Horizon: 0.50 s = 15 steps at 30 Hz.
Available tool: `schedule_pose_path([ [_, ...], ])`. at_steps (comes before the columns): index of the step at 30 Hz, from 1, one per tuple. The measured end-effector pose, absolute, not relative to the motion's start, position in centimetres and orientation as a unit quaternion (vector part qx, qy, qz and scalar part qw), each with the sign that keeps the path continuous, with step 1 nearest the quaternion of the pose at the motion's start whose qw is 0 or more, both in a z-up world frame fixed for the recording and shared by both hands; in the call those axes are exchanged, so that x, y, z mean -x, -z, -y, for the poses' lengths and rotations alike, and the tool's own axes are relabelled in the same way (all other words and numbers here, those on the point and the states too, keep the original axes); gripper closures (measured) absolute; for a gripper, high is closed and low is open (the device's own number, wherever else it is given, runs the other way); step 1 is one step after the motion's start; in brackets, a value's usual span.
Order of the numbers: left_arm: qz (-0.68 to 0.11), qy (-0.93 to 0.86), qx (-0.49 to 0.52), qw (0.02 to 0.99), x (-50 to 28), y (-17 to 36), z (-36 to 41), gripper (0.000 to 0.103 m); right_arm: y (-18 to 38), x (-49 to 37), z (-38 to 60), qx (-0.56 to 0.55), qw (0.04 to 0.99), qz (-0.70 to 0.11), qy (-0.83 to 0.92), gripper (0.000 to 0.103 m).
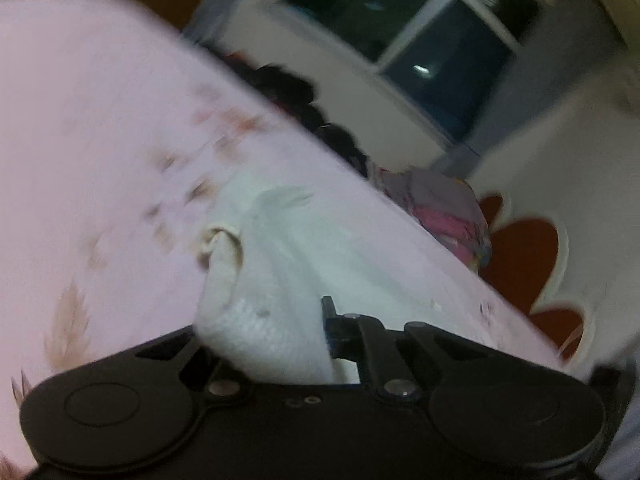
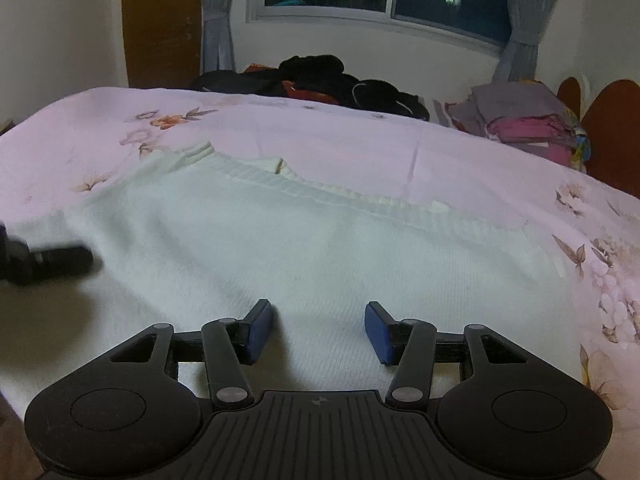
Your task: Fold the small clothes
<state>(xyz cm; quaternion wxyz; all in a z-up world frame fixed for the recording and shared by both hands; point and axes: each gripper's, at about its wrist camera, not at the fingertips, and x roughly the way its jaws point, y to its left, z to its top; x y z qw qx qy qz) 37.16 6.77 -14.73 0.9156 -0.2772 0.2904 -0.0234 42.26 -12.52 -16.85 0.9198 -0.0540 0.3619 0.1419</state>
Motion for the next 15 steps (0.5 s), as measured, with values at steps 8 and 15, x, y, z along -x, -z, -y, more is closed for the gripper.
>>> schedule_pose_path([
  [8, -0.272, 0.131, 0.107, 0.947, -38.2, 10.2, 1.7, 0.096, 13.7, -40.6, 18.6, -0.027, 0.932, -0.343, -0.112, 0.052],
  [15, -0.311, 0.254, -0.037, 0.915, -38.3, 12.1, 11.9, 0.096, 12.3, -37.1, 27.2, -0.079, 0.935, -0.344, -0.046, 0.052],
])
